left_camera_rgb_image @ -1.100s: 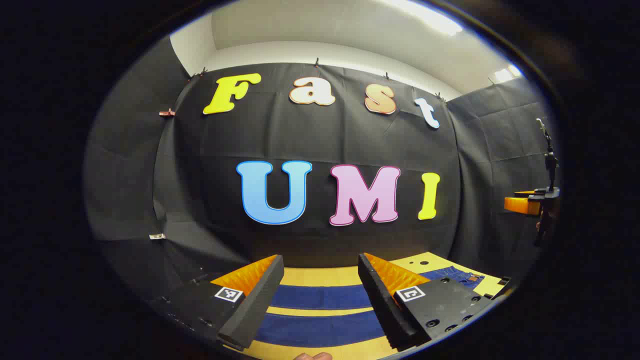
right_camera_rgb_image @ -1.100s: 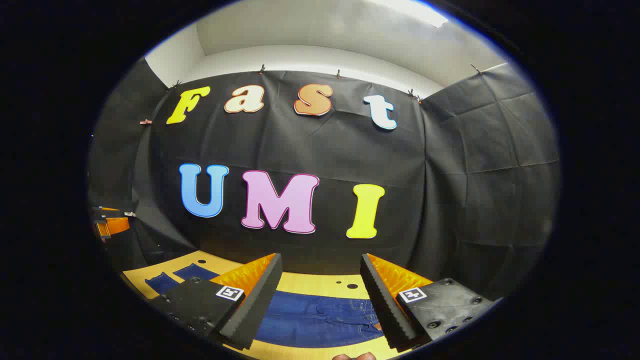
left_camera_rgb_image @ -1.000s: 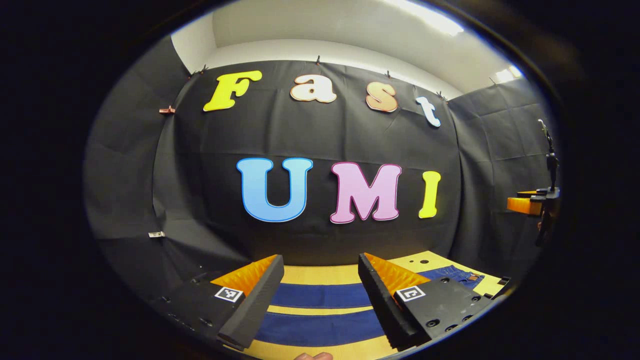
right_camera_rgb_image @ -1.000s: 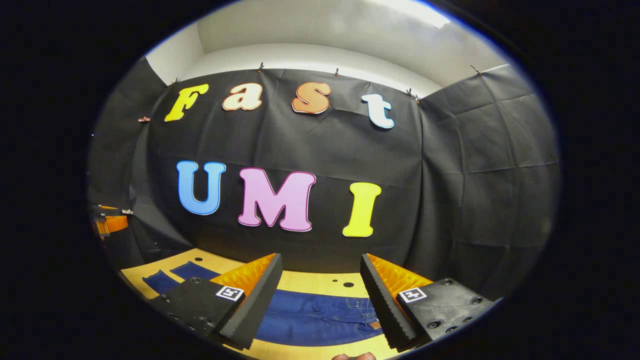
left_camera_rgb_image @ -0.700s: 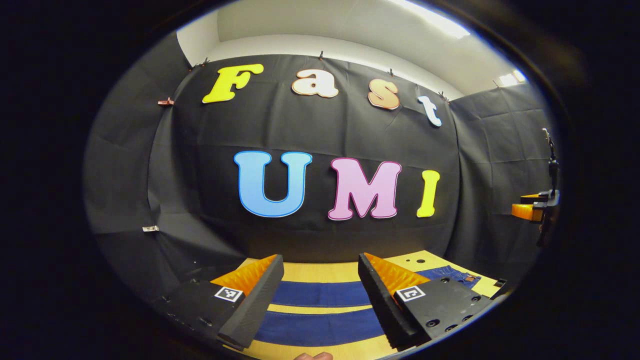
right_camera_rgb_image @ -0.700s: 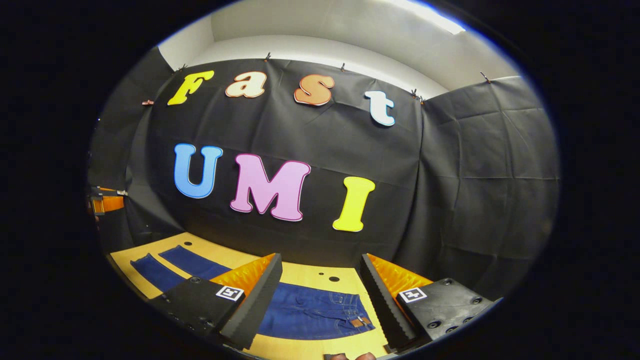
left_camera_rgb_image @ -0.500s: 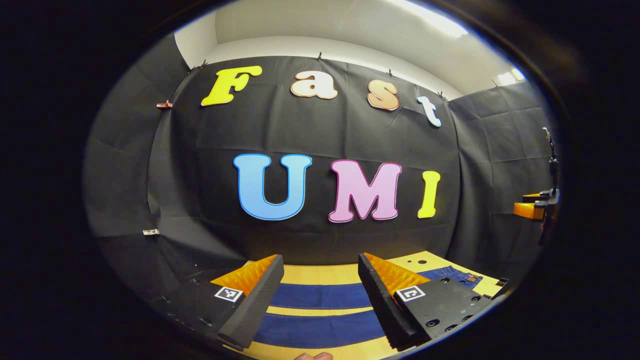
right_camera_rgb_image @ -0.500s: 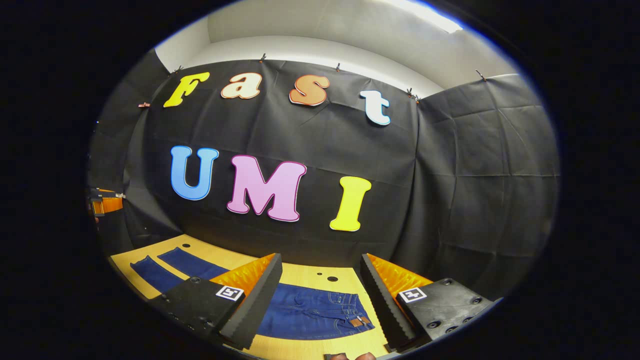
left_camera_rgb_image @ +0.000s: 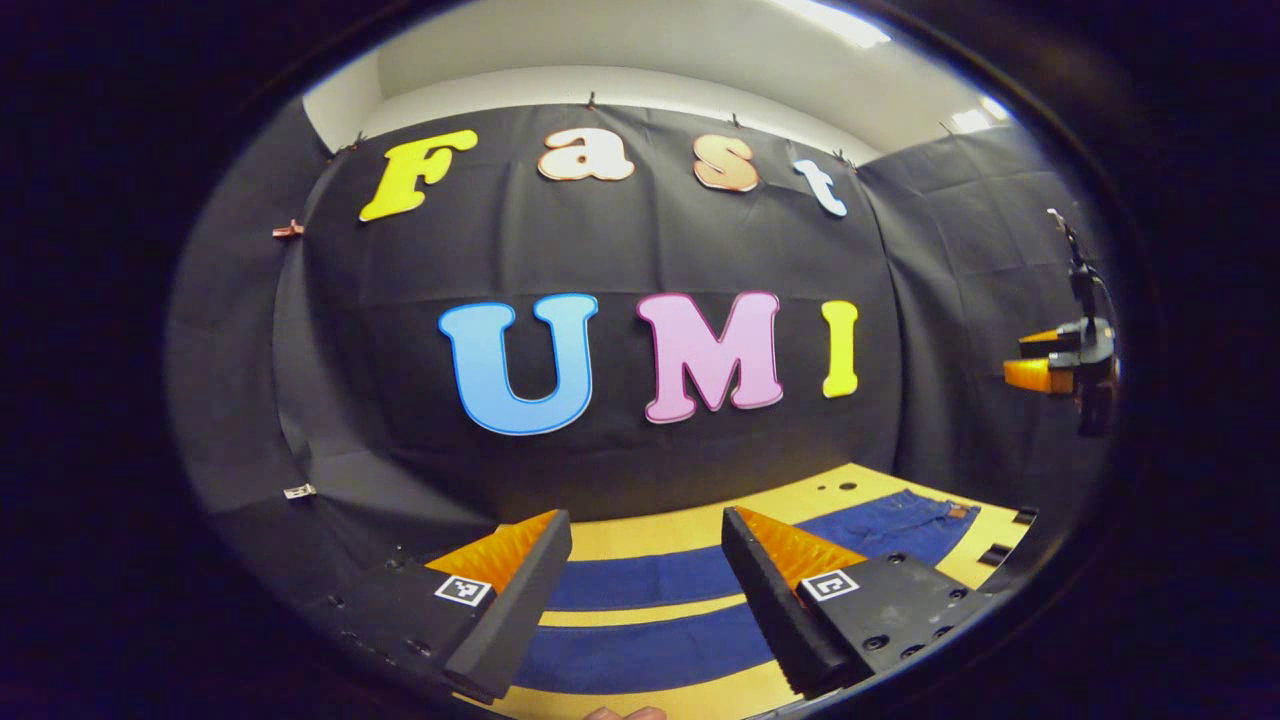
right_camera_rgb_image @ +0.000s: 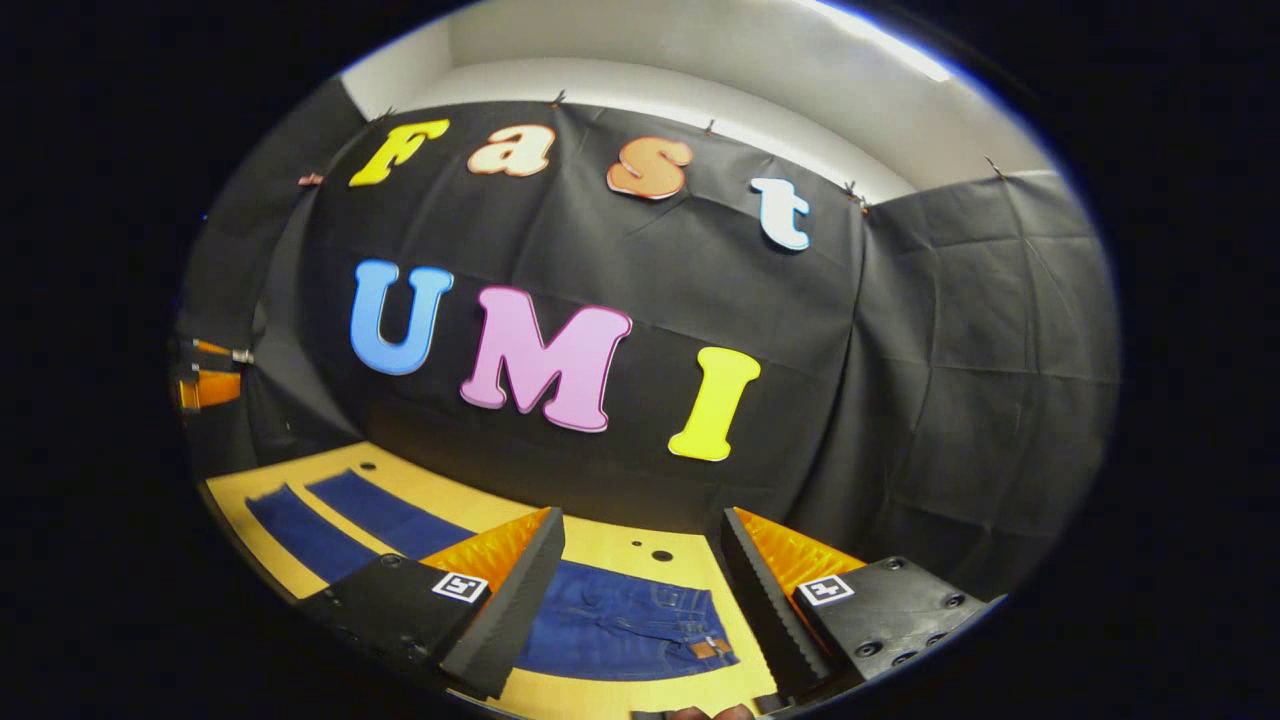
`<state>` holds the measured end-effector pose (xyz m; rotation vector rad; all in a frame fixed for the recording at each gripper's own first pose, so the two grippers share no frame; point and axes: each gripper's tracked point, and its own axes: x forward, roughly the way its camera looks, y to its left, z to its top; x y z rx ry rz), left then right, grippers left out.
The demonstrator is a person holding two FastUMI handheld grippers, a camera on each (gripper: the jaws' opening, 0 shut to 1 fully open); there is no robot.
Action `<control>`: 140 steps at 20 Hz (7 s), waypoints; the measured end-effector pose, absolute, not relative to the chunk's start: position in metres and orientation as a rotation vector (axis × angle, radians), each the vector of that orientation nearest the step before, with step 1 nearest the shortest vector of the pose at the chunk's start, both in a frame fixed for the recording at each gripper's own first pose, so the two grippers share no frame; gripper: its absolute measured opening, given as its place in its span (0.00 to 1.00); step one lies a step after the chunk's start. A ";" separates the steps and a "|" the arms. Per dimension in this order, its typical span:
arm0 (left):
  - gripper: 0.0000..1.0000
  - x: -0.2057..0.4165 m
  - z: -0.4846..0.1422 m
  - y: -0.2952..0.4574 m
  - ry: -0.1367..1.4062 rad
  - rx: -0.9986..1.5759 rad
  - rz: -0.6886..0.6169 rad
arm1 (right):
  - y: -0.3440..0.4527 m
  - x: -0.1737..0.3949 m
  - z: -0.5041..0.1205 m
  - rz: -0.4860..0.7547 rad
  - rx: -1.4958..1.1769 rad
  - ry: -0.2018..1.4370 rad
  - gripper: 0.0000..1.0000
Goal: Grasp the waist and the cuffs of the jeans and fold them to make the two legs overlap; first hold the waist and fold one-third of the jeans toward the cuffs, then hold the cuffs and fold the remaining one-third in the same direction to finish folding.
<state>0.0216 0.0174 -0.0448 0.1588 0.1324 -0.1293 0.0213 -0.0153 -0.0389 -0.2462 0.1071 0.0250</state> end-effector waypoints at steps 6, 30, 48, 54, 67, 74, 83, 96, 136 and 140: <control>0.97 0.024 -0.124 0.044 0.369 0.335 -0.386 | -0.006 0.048 -0.117 0.307 -0.445 0.295 0.96; 0.95 0.001 -0.399 0.165 1.312 0.931 -0.872 | -0.103 0.048 -0.469 0.925 -0.806 1.393 0.97; 0.94 0.020 -0.414 0.178 1.458 0.852 -0.847 | -0.104 0.046 -0.474 0.921 -0.729 1.442 0.96; 0.93 0.024 -0.415 0.178 1.458 0.787 -0.839 | -0.104 0.054 -0.474 0.821 -0.683 1.511 0.93; 0.06 0.067 -0.409 0.173 1.416 0.358 -0.526 | -0.105 0.078 -0.461 0.516 -0.408 1.427 0.05; 0.06 0.124 -0.363 0.170 1.311 0.142 -0.442 | -0.094 0.133 -0.394 0.420 -0.210 1.267 0.05; 0.05 0.296 -0.319 0.189 1.098 0.046 -0.206 | -0.087 0.267 -0.382 0.237 -0.149 1.087 0.00; 0.93 0.423 -0.398 0.219 0.974 -0.056 0.142 | -0.066 0.372 -0.424 -0.005 0.282 1.027 0.87; 0.98 0.263 -0.192 0.088 0.540 -0.001 -0.183 | -0.148 0.333 -0.290 -0.335 0.508 0.696 0.06; 0.98 0.250 -0.180 0.098 0.508 -0.006 -0.202 | -0.088 0.302 -0.177 -0.119 0.418 0.575 0.06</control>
